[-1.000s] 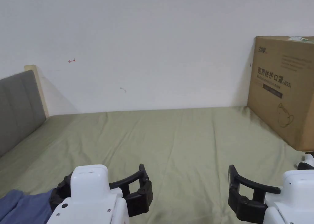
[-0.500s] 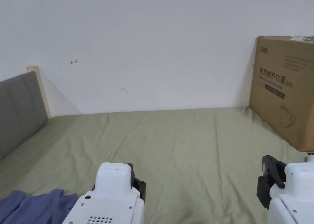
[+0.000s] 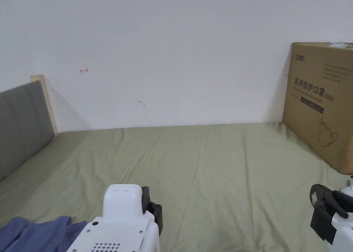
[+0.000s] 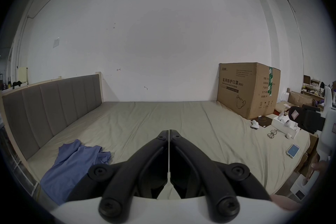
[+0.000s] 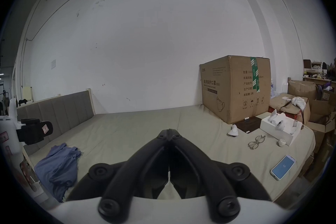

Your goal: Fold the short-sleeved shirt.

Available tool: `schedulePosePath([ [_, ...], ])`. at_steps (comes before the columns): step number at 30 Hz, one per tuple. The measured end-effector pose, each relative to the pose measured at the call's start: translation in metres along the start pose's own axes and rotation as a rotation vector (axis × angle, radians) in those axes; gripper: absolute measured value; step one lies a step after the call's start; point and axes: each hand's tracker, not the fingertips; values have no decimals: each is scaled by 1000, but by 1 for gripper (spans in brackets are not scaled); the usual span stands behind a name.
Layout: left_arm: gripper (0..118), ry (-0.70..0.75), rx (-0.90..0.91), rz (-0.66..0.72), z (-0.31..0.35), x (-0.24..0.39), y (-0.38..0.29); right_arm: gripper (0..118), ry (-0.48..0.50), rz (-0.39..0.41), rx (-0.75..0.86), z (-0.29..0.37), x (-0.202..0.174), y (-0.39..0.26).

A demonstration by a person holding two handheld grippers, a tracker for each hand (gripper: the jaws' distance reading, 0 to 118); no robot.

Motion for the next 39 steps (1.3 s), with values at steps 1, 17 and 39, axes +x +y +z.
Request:
schedulePosePath([
  [1, 0, 1, -1, 3, 0, -1, -1, 0, 1, 2, 0, 0, -2, -1],
  [17, 0, 262, 18, 5, 61, -100, 2, 0, 244, 10, -54, -30, -88, -16],
  [39, 81, 53, -848, 550, -116, -307, -76, 0, 465, -179, -318, -39, -68, -18],
])
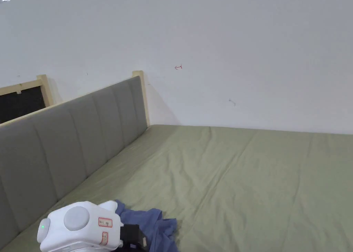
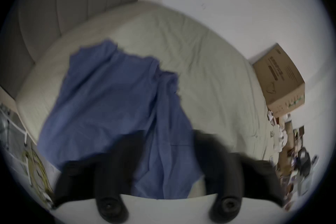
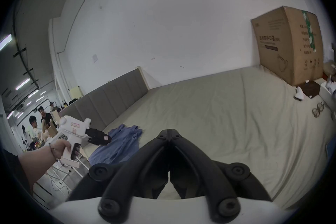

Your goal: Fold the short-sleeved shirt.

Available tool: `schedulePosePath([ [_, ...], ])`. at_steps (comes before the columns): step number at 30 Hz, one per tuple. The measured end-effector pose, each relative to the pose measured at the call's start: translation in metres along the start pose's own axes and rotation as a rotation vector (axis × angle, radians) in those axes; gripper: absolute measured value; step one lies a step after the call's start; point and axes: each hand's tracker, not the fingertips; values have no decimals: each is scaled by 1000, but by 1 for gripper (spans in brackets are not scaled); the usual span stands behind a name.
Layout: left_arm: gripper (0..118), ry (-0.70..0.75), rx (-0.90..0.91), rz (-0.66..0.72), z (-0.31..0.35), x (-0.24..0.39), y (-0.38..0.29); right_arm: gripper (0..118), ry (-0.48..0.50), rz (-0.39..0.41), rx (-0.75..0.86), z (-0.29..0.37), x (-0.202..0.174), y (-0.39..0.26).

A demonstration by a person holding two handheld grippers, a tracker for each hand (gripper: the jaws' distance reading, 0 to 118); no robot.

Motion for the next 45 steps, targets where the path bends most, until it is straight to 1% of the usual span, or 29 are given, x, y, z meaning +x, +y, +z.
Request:
schedulePosePath([
  [2, 94, 48, -30, 43, -28, -12, 4, 0, -26, -23, -11, -1, 11, -1],
  [3, 106, 77, -37, 43, -40, -15, 6, 0, -39, -30, -22, -3, 15, -2],
  [5, 105, 146, -45, -15, -64, -16, 8, 0, -62, -42, -41, -9, 22, -4],
  [8, 107, 206, -123, -120, -104, -12, -2, 0, -70, -59, -66, -20, 28, -9],
  [9, 114, 219, -154, -151, -119, -12, -6, 0, -72, -63, -75, -23, 28, -11],
  [10, 118, 219, -123, -203, -123, -5, -14, 0, -74, -65, -80, -26, 28, -12],
  [11, 118, 276, -71, -268, -127, 3, -23, 0, -74, -65, -86, -28, 26, -14],
  [12, 118, 315, -30, -280, -129, 5, -29, 0, -69, -64, -92, -30, 25, -16],
  [13, 118, 319, -5, -248, -131, 6, -33, 0, -65, -62, -96, -31, 23, -17],
  [14, 118, 308, 4, -226, -127, 2, -31, 0, -61, -58, -99, -31, 21, -19],
  [16, 118, 290, -1, -236, -121, 0, -32, 0, -54, -44, -105, -30, 17, -22],
  [17, 113, 276, 8, -236, -116, 0, -34, 0, -54, -35, -110, -30, 16, -22],
  [18, 97, 271, 32, -237, -101, 0, -32, 0, -53, -29, -115, -29, 16, -22],
  [19, 77, 263, 74, -230, -91, 0, -33, 0, -51, -26, -118, -28, 17, -22],
  [20, 46, 237, 114, -221, -79, -1, -35, 0, -52, -22, -119, -25, 17, -22],
  [21, 2, 225, 138, -218, -66, -2, -36, 0, -54, -20, -114, -22, 17, -20],
  [23, 1, 234, 167, -221, -40, -7, -33, 0, -59, -21, -98, -16, 17, -17],
  [24, 1, 190, 215, -231, -22, -8, -32, 0, -61, -23, -88, -13, 18, -15],
  [27, 0, 247, 356, -333, 33, 3, -20, 0, -68, -30, -60, -5, 20, -9],
  [28, 0, 232, 414, -348, 54, 9, -17, 0, -71, -32, -51, -2, 21, -7],
  [29, 0, 150, 503, -349, 80, 19, -13, 0, -73, -33, -41, 1, 21, -6],
  [30, 0, 80, 576, -343, 109, 41, -9, 0, -74, -33, -30, 5, 22, -4],
  [32, 0, 40, 661, -398, 146, 79, 1, 0, -83, -34, -13, 11, 21, -2],
  [36, 0, -80, 704, -574, 181, 177, 4, 0, -86, -53, 23, 26, 23, 4],
  [39, 0, -221, 748, -572, 193, 235, 18, 0, -99, -37, 46, 38, 23, 8],
  [40, 0, -239, 758, -583, 198, 252, 24, 0, -101, -33, 48, 41, 24, 10],
  [42, 0, -253, 855, -639, 216, 293, 37, 0, -102, -28, 59, 51, 26, 15],
  [43, 0, -291, 860, -651, 224, 311, 43, 0, -104, -25, 68, 55, 26, 18],
  [45, 0, -389, 855, -631, 240, 351, 57, 0, -118, -22, 97, 64, 28, 23],
])
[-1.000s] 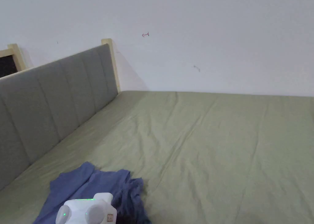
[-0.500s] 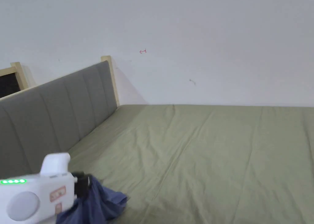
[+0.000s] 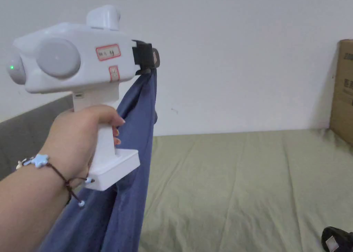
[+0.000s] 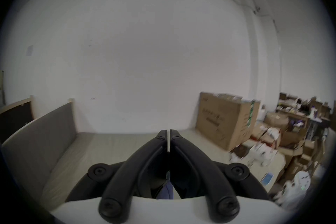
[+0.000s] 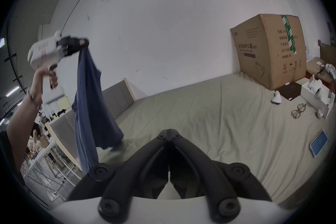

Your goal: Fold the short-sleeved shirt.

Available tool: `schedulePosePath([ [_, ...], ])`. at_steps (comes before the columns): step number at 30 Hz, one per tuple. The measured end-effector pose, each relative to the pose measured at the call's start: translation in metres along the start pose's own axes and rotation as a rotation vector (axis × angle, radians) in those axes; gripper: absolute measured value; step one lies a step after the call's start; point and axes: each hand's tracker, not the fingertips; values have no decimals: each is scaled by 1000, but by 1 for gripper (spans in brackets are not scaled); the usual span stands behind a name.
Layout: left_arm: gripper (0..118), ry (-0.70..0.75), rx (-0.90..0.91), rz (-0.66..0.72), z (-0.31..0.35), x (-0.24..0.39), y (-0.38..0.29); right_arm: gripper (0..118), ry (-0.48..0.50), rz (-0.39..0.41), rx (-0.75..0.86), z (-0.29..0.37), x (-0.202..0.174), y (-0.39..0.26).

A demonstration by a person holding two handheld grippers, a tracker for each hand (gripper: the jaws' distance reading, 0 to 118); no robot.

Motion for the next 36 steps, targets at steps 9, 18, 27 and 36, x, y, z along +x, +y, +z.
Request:
schedulePosePath([
  [9, 0, -237, 25, 27, -74, 109, 77, 0, -68, -54, 46, 18, 34, 14],
  [18, 0, -324, -456, 29, -150, 152, -24, 0, -132, -81, 53, 24, 67, 14],
  [27, 8, -225, -1281, 377, -145, 122, -378, 0, -152, -107, -99, 10, 83, -29],
  [36, 109, -331, -1103, 464, -105, 110, -369, 0, -165, -106, -130, 3, 83, -32],
])
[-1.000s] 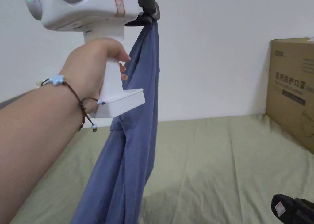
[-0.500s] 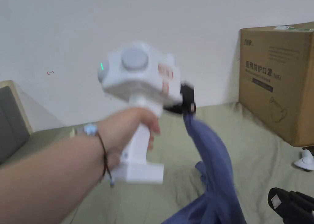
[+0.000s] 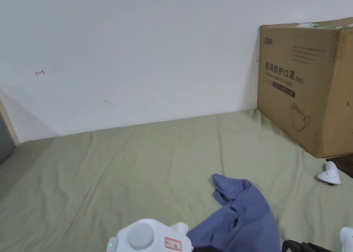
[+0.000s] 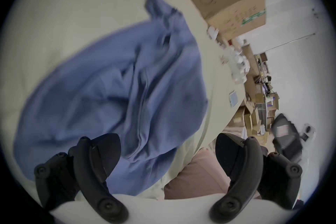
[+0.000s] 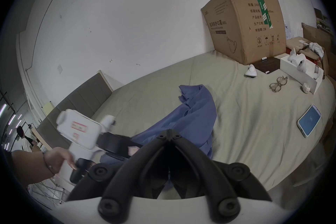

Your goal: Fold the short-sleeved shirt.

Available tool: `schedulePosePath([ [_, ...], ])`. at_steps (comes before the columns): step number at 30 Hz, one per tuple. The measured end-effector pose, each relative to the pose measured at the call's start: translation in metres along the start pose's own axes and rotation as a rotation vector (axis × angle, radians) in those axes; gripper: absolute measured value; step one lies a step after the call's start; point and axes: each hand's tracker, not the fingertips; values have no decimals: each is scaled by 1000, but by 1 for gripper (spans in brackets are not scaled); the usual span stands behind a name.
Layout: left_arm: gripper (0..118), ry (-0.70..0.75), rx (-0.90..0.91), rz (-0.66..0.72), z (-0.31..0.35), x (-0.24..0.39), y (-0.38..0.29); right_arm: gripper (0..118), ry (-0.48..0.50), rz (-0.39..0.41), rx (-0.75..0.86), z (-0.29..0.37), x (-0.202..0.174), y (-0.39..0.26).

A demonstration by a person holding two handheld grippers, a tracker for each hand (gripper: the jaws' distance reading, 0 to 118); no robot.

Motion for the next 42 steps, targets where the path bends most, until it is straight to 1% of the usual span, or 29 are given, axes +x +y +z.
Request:
schedulePosePath([
  [3, 109, 14, 279, -60, 69, 10, -4, 0, -4, 11, 54, 7, -6, 13],
  [5, 109, 57, 513, -105, 115, 12, -24, 0, -5, 31, 117, 14, -13, 20],
  [6, 106, 80, 613, -125, 131, 12, -37, 0, -9, 45, 143, 17, -15, 22],
  [7, 100, 110, 726, -143, 146, 11, -53, 0, -16, 61, 173, 20, -19, 24],
  [8, 86, 129, 817, -155, 157, 8, -70, 0, -25, 77, 207, 22, -21, 23],
  [10, 69, 163, 915, -157, 169, -3, -96, 0, -38, 94, 255, 24, -26, 21],
  [11, 60, 211, 932, -141, 171, -6, -107, 0, -42, 93, 262, 25, -28, 20],
  [12, 11, 278, 934, -115, 170, -8, -115, 0, -45, 92, 268, 25, -30, 18],
  [13, 0, 351, 942, -79, 168, -20, -125, 0, -49, 89, 269, 24, -32, 17],
  [16, 0, 308, 920, 18, 168, -43, -148, 0, -60, 82, 261, 20, -35, 17],
  [19, 0, 409, 839, 104, 169, -65, -147, 0, -49, 78, 234, 13, -39, 19],
  [21, 0, 400, 681, 187, 166, -88, -129, 0, -44, 82, 222, 8, -42, 18],
  [23, 0, 346, 406, 286, 147, -120, -101, 0, -34, 83, 204, 1, -43, 17],
  [24, 0, 326, 342, 343, 136, -134, -95, 0, -27, 82, 190, -4, -44, 16],
  [25, 2, 314, 324, 377, 129, -149, -93, 0, -20, 79, 175, -9, -45, 16],
  [26, 22, 316, 339, 383, 122, -158, -90, 0, -11, 75, 162, -13, -46, 15],
  [27, 79, 375, 359, 395, 115, -164, -87, 0, -3, 70, 149, -17, -46, 15],
  [28, 111, 439, 348, 389, 106, -170, -82, 0, 3, 67, 137, -21, -46, 15],
  [29, 117, 473, 347, 374, 99, -173, -85, 0, 7, 65, 125, -25, -46, 15],
  [30, 114, 497, 370, 346, 95, -175, -83, 0, 7, 65, 115, -28, -46, 14],
  [31, 114, 533, 370, 330, 87, -178, -78, 0, 7, 64, 105, -32, -45, 13],
  [34, 115, 569, 246, 309, 49, -189, -74, 0, 3, 60, 74, -43, -42, 11],
  [35, 115, 653, 209, 241, 39, -182, -75, 0, -2, 61, 64, -46, -41, 11],
  [36, 109, 748, 206, 122, 32, -164, -77, 0, -7, 63, 55, -51, -39, 11],
  [37, 92, 814, 218, 55, 28, -144, -87, 0, -12, 65, 47, -55, -37, 11],
  [38, 66, 800, 271, 5, 27, -126, -95, 0, -17, 69, 41, -59, -35, 12],
  [40, 48, 768, 319, -87, 26, -100, -105, 0, -31, 77, 23, -70, -28, 16],
  [41, 38, 693, 291, -132, 25, -96, -109, 0, -35, 72, 10, -78, -23, 20],
  [42, 6, 585, 262, -136, 24, -94, -107, 0, -32, 62, -6, -87, -18, 25],
])
